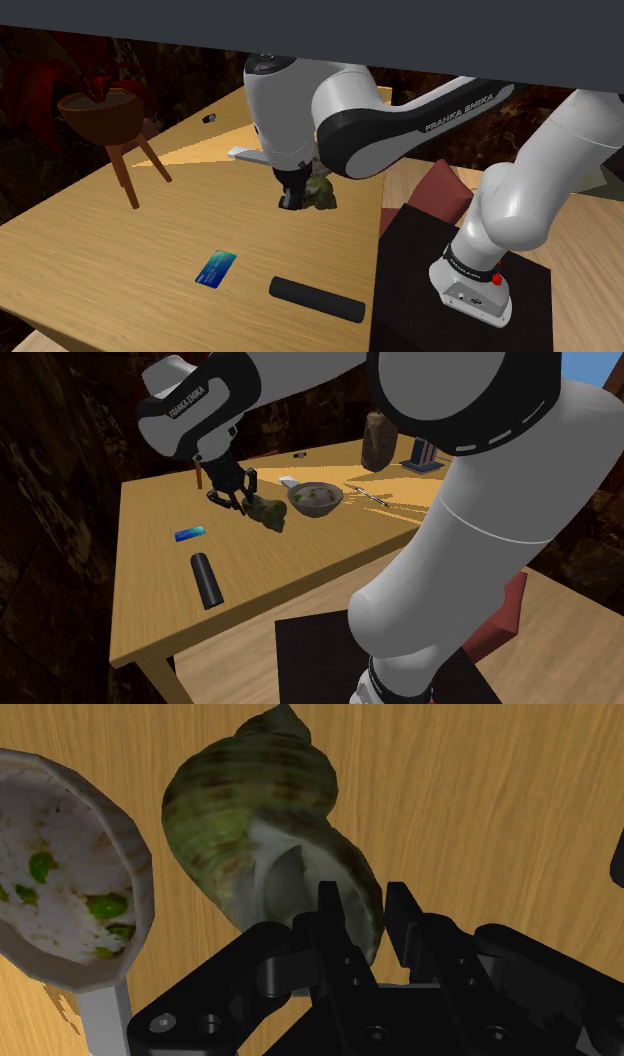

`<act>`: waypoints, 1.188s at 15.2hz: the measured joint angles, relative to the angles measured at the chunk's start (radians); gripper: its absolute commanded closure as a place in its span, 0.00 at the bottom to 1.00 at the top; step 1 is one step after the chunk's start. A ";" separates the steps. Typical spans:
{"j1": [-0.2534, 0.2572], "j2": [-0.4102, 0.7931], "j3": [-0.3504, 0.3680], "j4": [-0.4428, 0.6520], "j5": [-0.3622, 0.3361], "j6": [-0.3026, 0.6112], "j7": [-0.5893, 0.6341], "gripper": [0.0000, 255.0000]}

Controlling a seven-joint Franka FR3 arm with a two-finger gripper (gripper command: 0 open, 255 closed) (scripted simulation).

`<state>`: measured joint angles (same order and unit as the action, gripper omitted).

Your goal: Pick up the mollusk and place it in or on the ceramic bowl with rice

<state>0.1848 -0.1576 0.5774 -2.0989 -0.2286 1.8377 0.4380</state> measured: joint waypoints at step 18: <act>-0.002 -0.021 -0.007 0.219 0.017 -0.228 -0.065 1.00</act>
<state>0.1824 -0.1791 0.5705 -1.8797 -0.2111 1.6095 0.3726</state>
